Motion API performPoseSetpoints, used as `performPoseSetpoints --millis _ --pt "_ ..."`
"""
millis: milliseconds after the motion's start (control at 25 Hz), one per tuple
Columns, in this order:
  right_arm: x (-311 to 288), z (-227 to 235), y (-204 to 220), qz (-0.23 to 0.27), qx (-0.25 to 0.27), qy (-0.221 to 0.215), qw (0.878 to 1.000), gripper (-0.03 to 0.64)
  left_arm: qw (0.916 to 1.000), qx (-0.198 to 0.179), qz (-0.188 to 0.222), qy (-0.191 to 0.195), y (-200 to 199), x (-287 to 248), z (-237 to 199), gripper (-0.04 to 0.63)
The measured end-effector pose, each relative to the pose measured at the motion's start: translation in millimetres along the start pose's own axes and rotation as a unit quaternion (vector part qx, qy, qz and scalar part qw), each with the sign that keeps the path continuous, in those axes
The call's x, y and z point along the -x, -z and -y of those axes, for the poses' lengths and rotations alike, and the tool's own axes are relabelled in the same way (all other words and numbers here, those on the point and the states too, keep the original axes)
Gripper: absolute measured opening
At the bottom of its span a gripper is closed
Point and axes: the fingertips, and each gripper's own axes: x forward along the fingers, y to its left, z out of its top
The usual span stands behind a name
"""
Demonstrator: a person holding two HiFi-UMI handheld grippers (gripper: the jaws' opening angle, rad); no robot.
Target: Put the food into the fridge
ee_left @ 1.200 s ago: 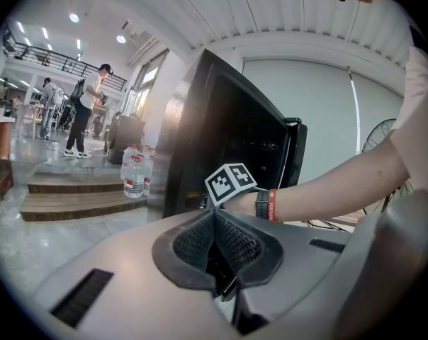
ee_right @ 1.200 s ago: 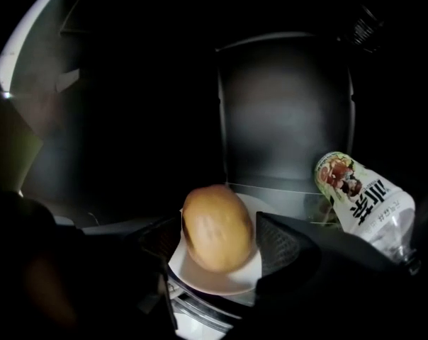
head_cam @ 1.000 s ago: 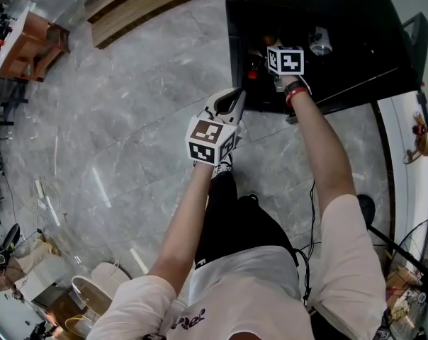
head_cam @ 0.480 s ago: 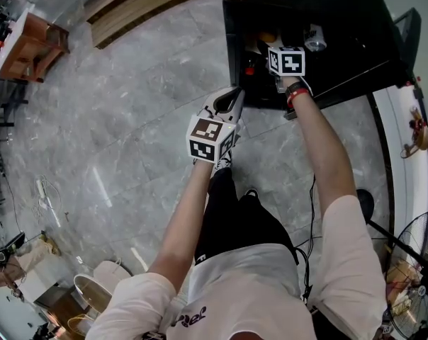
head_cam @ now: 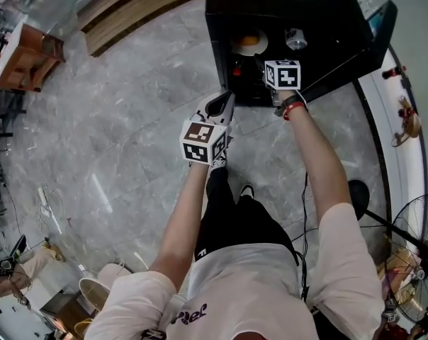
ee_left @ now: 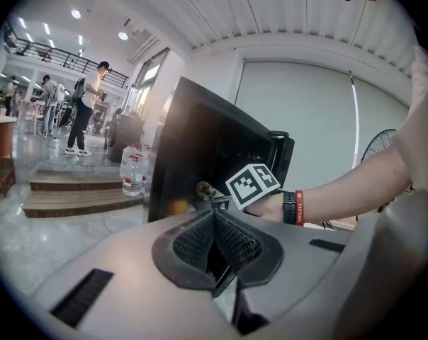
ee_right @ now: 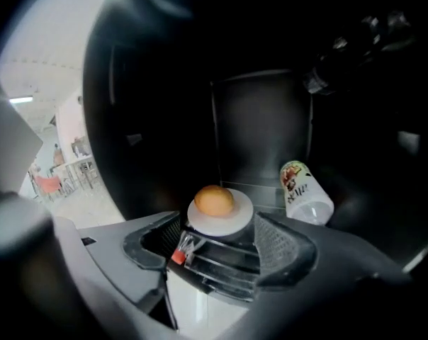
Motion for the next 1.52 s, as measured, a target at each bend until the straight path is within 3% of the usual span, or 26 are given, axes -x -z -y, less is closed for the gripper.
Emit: performPoseSetpoints --millis 320,760,1200,1520 --pt "77.7 -4.2 -1.1 0.004 -0.018 0.001 1.000 0.311 0.9998 0.000 -0.014 -0.010 -17.5 35.7 21.0 0.020" --pt "178.4 -22.3 -14.1 0.018 -0.004 0.006 1.000 0.278 0.9993 -0.017 -0.010 -0.033 -47.1 83.9 45.9 0.020" --pt "254.1 -47.7 -25.9 0.056 0.002 -0.003 0.998 0.221 0.9982 -0.037 0.012 -0.047 -77.2 121.2 68.2 0.019" --pt "315.2 -51.6 -42.3 0.096 -0.029 -0.012 0.995 0.165 0.9970 -0.046 0.031 -0.054 -103.6 151.4 86.0 0.018"
